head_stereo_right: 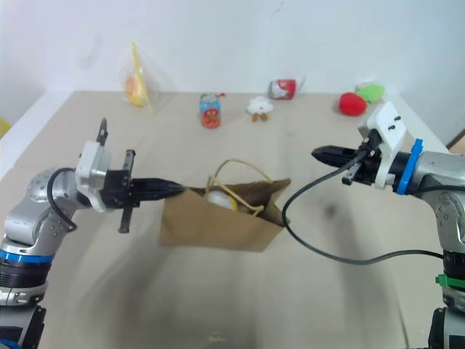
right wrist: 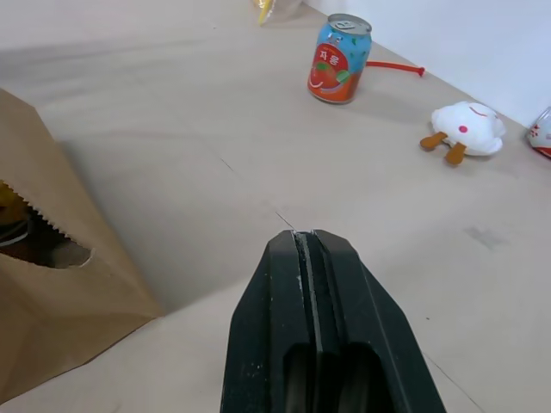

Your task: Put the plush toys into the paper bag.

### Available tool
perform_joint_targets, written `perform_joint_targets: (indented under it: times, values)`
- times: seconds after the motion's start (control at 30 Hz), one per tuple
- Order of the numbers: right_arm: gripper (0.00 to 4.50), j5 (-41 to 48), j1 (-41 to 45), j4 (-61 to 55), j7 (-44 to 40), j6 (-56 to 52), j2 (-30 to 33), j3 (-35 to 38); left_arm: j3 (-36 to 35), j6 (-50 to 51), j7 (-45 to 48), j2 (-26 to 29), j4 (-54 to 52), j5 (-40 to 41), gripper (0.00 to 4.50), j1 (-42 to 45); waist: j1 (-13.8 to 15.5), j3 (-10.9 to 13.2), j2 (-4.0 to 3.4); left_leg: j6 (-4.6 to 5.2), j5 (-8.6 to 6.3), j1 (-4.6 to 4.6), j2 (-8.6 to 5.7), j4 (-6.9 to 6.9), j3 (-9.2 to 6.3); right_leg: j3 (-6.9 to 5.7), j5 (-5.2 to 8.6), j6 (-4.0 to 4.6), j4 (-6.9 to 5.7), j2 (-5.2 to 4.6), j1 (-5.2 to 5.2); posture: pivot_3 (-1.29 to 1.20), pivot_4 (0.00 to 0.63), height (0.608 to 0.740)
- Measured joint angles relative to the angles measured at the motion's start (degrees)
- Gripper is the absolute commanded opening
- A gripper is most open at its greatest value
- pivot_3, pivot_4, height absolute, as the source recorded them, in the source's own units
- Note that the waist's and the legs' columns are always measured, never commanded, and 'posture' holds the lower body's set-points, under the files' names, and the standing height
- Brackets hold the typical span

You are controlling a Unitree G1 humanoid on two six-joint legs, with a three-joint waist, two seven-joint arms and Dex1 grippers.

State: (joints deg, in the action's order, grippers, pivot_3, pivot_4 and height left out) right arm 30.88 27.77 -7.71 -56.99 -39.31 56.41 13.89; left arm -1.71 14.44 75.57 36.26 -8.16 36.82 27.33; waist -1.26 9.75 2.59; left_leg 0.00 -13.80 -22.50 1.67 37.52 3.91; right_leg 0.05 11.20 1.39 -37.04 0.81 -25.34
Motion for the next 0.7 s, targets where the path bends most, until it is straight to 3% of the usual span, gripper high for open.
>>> perform_joint_targets:
  times: [0.17,0.37,0.4,0.43,0.47,0.5,0.57,0.63,0.67,0.7]
  values:
    - [0.0,-0.23,0.1,0.0,0.14,0.0,0.01,-0.01,1.36,-2.41,0.97,-1.36,3.56,-2.37,0.05,-0.01,0.08,0.0,0.0,0.0,0.0,-0.02,-0.03,0.02,0.01,0.0,-0.01,-0.01,0.0,-0.05,0.01,0.0,0.15,0.74]
    - [0.0,-0.19,1.12,-0.05,0.9,-0.02,-0.21,-0.45,1.93,-4.52,1.01,-1.11,7.1,-5.43,1.2,-0.1,0.06,0.0,0.0,0.0,0.0,-0.02,-0.02,0.01,0.01,0.0,-0.01,-0.01,0.0,-0.04,-0.01,0.0,0.15,0.74]
    - [0.0,0.33,1.8,-0.07,0.76,-0.22,-0.21,-0.45,1.69,-4.26,1.06,-0.2,6.93,-5.3,1.76,-0.09,0.03,0.0,0.0,0.0,0.0,-0.01,-0.01,0.01,0.01,0.01,-0.01,-0.01,-0.01,-0.03,-0.01,0.0,0.15,0.74]
    - [0.0,0.61,2.1,-0.08,0.64,-0.36,-0.21,-0.45,1.46,-3.94,1.04,0.41,6.73,-5.22,1.88,-0.08,0.02,0.0,0.0,0.0,0.0,-0.01,-0.01,0.02,0.01,0.01,-0.01,-0.01,-0.01,-0.03,0.0,0.0,0.15,0.74]
    - [0.51,1.46,2.5,-0.04,0.16,-1.04,-0.21,-0.43,0.54,-2.48,0.59,1.15,5.4,-4.6,2.45,-0.08,0.01,0.01,0.01,0.0,0.0,-0.04,0.0,0.01,0.0,0.0,-0.01,-0.01,0.0,-0.03,-0.02,0.0,0.15,0.74]
    - [0.67,2.92,4.35,0.9,-0.7,-2.88,-0.18,-0.43,-2.95,2.36,-3.29,2.42,0.59,-0.53,2.82,1.53,0.04,0.01,0.0,0.0,0.0,-0.06,-0.01,0.01,0.0,0.0,-0.01,-0.02,0.0,-0.05,-0.02,0.0,0.15,0.74]
    - [1.43,3.26,4.62,1.27,-0.75,-3.3,-0.13,-0.43,-3.81,3.67,-4.55,2.51,-0.19,0.53,3.52,2.2,0.06,0.01,0.0,0.0,0.0,-0.02,-0.03,0.02,0.02,0.0,-0.01,-0.02,0.0,-0.07,0.02,0.0,0.15,0.74]
    - [2.3,3.66,4.72,2.83,-1.75,-3.62,-0.12,-0.45,-9.06,12.46,-15.21,2.44,-2.13,7.05,4.4,6.15,0.06,0.05,0.08,0.0,0.0,-0.03,-0.02,0.04,-0.02,-0.02,-0.02,-0.05,0.0,-0.06,0.01,0.0,0.15,0.74]
    - [2.75,3.64,4.71,3.14,-1.83,-3.59,-0.12,-0.45,-10.2,13.37,-16.74,2.54,-2.42,7.66,4.5,6.78,0.05,0.05,0.07,0.0,0.0,-0.02,-0.02,0.04,-0.02,-0.02,-0.02,-0.05,0.0,-0.06,0.02,0.0,0.15,0.74]
    - [3.49,3.4,4.62,4.69,-2.12,-3.02,-0.12,-0.45,-12.59,15.25,-21.44,2.79,-2.57,8.16,4.5,7.11,-0.09,0.03,0.03,0.0,0.0,0.05,-0.02,0.0,0.06,0.06,-0.02,-0.05,0.0,-0.05,0.03,0.0,0.15,0.74]
